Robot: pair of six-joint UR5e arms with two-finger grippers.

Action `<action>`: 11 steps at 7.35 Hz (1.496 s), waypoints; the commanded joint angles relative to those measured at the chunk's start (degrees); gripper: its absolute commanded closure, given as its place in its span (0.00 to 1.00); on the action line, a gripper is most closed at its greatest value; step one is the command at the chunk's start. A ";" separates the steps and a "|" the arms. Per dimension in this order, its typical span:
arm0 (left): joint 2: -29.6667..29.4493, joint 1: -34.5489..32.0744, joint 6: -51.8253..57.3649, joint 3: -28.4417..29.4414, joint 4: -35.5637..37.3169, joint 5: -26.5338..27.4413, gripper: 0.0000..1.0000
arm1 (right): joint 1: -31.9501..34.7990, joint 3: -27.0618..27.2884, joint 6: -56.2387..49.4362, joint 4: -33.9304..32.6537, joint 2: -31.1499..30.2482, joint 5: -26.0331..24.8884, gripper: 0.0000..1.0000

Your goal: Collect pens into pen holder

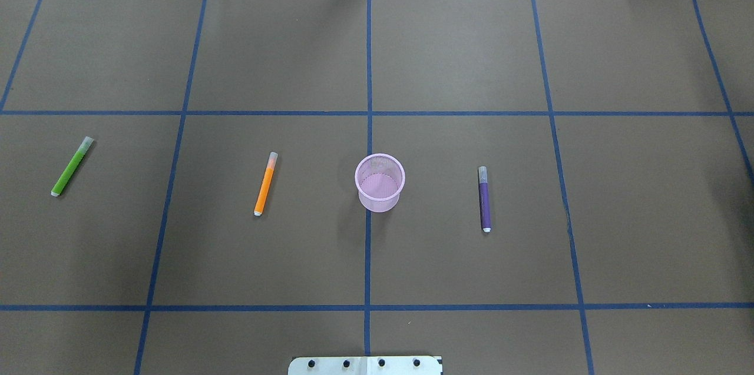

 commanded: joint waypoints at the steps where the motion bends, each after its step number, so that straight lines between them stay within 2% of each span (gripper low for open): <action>1: -0.40 0.09 -0.16 -0.31 -5.60 0.00 0.00 | -2.65 9.51 1.63 0.01 2.64 2.72 1.00; 2: -0.57 1.31 -0.51 -0.22 -8.78 -0.08 0.00 | -6.41 11.72 2.35 1.41 4.48 2.57 1.00; 3: -1.53 2.45 -4.34 -0.22 -9.94 -0.52 0.00 | -8.62 13.13 9.66 3.59 8.32 2.66 1.00; 4: -1.54 3.51 -4.81 0.39 -13.35 -0.52 0.00 | -12.39 13.75 16.61 8.92 11.23 0.48 1.00; 5: -1.54 3.69 -4.82 0.57 -14.34 -1.05 0.00 | -17.73 14.28 21.38 14.11 12.74 -6.24 1.00; 6: -1.54 4.21 -4.82 0.57 -14.96 -2.97 0.00 | -24.66 14.90 23.69 17.12 14.06 -15.27 1.00; 8: -1.54 6.32 -4.99 0.66 -15.23 -3.25 0.00 | -38.37 18.66 24.32 17.59 16.52 -35.29 1.00; 10: -1.54 6.77 -5.17 0.83 -15.23 -3.25 0.00 | -53.74 17.99 23.98 17.50 22.74 -57.27 1.00; 11: -1.63 7.46 -5.87 0.92 -15.23 -3.16 0.00 | -57.82 17.46 23.71 17.07 25.73 -61.89 1.00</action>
